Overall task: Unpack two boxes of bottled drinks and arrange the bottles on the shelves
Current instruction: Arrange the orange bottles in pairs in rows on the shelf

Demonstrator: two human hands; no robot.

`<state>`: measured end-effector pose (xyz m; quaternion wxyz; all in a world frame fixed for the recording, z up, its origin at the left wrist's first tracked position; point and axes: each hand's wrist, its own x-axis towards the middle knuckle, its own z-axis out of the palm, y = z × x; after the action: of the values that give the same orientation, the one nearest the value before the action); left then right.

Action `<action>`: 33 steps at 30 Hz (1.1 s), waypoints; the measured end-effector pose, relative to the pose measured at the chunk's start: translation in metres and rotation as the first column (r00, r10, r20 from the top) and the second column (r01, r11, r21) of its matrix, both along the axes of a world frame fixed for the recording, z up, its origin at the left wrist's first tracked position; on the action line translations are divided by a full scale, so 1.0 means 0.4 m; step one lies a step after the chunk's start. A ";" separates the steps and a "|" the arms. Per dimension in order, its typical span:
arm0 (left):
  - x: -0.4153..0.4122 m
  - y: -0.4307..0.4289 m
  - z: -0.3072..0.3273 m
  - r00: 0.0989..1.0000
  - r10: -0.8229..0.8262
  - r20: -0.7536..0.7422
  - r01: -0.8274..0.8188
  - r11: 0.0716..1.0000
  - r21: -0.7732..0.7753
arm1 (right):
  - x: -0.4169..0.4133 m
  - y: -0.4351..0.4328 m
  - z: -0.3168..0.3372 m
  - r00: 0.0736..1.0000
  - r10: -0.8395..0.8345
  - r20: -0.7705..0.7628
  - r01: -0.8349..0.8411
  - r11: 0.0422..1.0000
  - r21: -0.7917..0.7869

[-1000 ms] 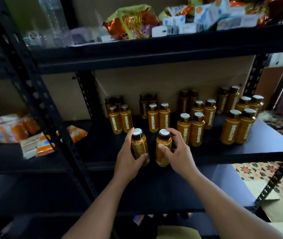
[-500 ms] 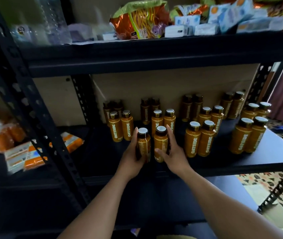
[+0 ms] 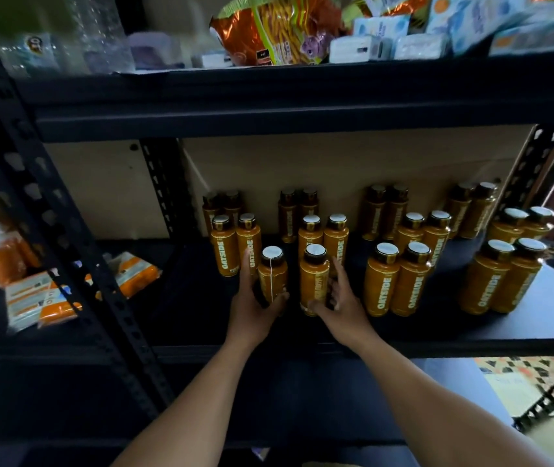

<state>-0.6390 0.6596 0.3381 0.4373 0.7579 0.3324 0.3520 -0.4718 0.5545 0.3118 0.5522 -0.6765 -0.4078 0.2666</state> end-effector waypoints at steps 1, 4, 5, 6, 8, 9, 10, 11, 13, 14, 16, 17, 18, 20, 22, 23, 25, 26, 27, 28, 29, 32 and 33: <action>-0.001 0.002 -0.002 1.000 0.004 0.003 -0.004 1.000 -0.014 | 0.003 0.001 -0.001 1.000 0.015 -0.012 -0.015 1.000 -0.001; -0.001 0.005 -0.009 1.000 0.011 0.011 -0.011 1.000 -0.023 | 0.007 0.006 -0.002 1.000 0.031 -0.003 -0.031 1.000 0.007; 0.000 0.006 -0.011 1.000 0.008 0.012 -0.008 1.000 -0.018 | 0.007 0.007 -0.002 0.999 0.033 0.002 -0.033 0.999 0.010; 0.000 0.005 -0.014 1.000 0.001 0.013 -0.001 1.000 -0.018 | 0.007 0.008 -0.004 0.999 0.036 0.006 -0.036 0.999 0.011; 0.001 0.006 -0.022 1.000 -0.023 0.014 0.023 1.000 -0.019 | 0.008 0.010 -0.006 0.999 0.041 0.008 -0.041 0.999 0.007; 0.000 0.008 -0.027 0.999 -0.035 0.015 0.035 0.999 -0.019 | 0.007 0.009 -0.005 0.999 0.043 0.002 -0.043 0.999 0.003; 0.000 0.010 -0.031 0.999 -0.041 0.017 0.041 0.999 -0.019 | 0.008 0.009 -0.006 0.999 0.042 -0.004 -0.042 0.999 0.001; 0.000 0.010 -0.031 0.999 -0.041 0.020 0.041 0.999 -0.017 | 0.009 0.009 -0.007 0.999 0.042 -0.008 -0.042 0.999 -0.002; 0.001 0.005 -0.025 1.000 -0.022 0.022 0.022 1.000 -0.004 | 0.008 0.008 -0.007 0.999 0.039 -0.016 -0.039 0.999 -0.003; 0.003 0.003 -0.021 1.000 -0.001 0.015 0.001 1.000 0.008 | 0.006 0.008 -0.006 0.999 0.039 -0.013 -0.039 0.999 -0.002; 0.008 0.003 -0.016 1.000 0.024 -0.008 -0.024 0.999 0.041 | 0.006 0.012 -0.007 0.999 0.036 0.007 -0.036 0.999 -0.010; 0.009 0.004 -0.017 1.000 0.025 -0.012 -0.024 0.998 0.056 | 0.006 0.014 -0.009 0.999 0.035 0.017 -0.035 0.999 -0.017; 0.010 0.006 -0.019 1.000 0.023 -0.014 -0.022 0.998 0.065 | 0.006 0.015 -0.011 0.999 0.037 0.021 -0.036 0.999 -0.023; 0.006 0.008 -0.023 1.000 0.012 -0.025 -0.010 0.998 0.064 | 0.004 0.015 -0.010 0.999 0.028 0.023 -0.028 0.999 -0.026; 0.001 0.008 -0.027 0.999 -0.011 -0.036 0.013 0.999 0.052 | 0.001 0.016 -0.011 0.999 0.010 0.031 -0.010 1.000 -0.018; 0.000 0.008 -0.029 0.999 -0.024 -0.043 0.026 0.999 0.046 | 0.000 0.017 -0.011 0.999 -0.003 0.037 0.004 1.000 -0.015; -0.002 0.008 -0.033 0.997 -0.041 -0.063 0.044 0.998 0.046 | -0.004 0.021 -0.009 0.997 -0.043 0.058 0.044 0.999 -0.008; -0.002 0.008 -0.034 0.997 -0.048 -0.068 0.051 0.998 0.048 | -0.005 0.024 -0.011 0.995 -0.070 0.074 0.070 0.998 -0.002; -0.002 0.006 -0.032 0.996 -0.052 -0.066 0.055 0.997 0.052 | -0.007 0.025 -0.011 0.991 -0.092 0.093 0.092 0.996 -0.002; -0.002 0.004 -0.030 0.997 -0.052 -0.060 0.056 0.997 0.055 | -0.007 0.025 -0.011 0.988 -0.105 0.112 0.106 0.994 -0.004; -0.002 0.001 -0.028 0.997 -0.049 -0.054 0.053 0.997 0.059 | -0.007 0.024 -0.010 0.986 -0.109 0.123 0.110 0.994 -0.003; 0.002 -0.001 -0.025 0.998 -0.030 -0.060 0.035 0.996 0.085 | -0.010 0.012 -0.010 0.993 -0.067 0.095 0.062 0.997 0.055; 0.004 0.000 -0.026 0.998 -0.026 -0.064 0.032 0.995 0.093 | -0.009 0.007 -0.010 0.996 -0.051 0.076 0.046 0.997 0.068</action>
<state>-0.6375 0.6596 0.3276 0.3956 0.7930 0.3179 0.3369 -0.4754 0.5575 0.3077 0.5643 -0.6773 -0.4212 0.2129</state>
